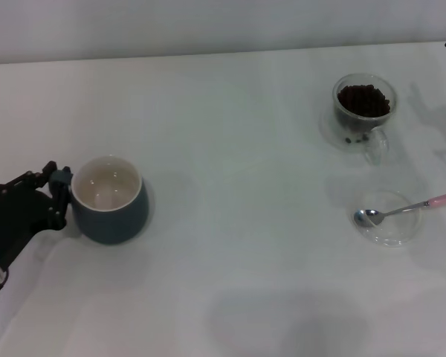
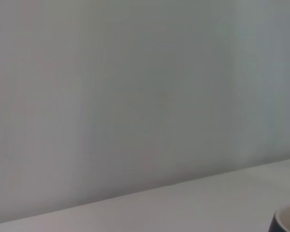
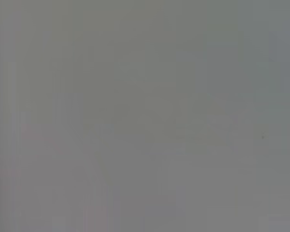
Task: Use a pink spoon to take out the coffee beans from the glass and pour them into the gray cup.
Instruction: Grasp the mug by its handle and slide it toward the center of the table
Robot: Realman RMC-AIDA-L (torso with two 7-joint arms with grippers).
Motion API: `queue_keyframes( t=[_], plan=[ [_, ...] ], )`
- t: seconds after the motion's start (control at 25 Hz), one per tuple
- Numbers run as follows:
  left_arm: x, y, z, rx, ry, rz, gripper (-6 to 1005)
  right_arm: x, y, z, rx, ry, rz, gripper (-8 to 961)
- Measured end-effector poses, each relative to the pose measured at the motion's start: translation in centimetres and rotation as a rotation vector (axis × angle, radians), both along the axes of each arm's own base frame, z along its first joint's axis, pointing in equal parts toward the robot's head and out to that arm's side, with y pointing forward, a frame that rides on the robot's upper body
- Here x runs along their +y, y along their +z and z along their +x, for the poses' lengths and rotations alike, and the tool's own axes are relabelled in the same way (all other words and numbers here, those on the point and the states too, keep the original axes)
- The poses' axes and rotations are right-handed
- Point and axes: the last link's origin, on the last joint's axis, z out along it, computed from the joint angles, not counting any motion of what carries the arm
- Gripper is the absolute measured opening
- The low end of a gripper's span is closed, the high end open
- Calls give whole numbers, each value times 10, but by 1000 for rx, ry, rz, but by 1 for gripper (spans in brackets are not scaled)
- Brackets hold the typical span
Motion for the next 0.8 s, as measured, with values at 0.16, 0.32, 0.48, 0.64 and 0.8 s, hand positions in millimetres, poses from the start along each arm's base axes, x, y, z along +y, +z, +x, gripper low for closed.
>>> queue_keyframes(
  t=[0.16,0.32,0.48,0.64,0.8],
  plan=[
    [7,-6,8,10,-18,-25,173,0,0,0,-1,1,-2,873],
    [15,-13,18,30,-47,-54,171,2,-1,-2,-3,7,-5,874],
    [20,-18,28,44,-88,-81,170,8,-3,-6,-7,15,-20,873],
    [28,-27,43,71,-148,-124,168,10,-4,-7,-8,9,-28,873],
    [29,-36,57,79,-198,-160,167,12,-4,-8,-8,12,-29,872]
  ],
)
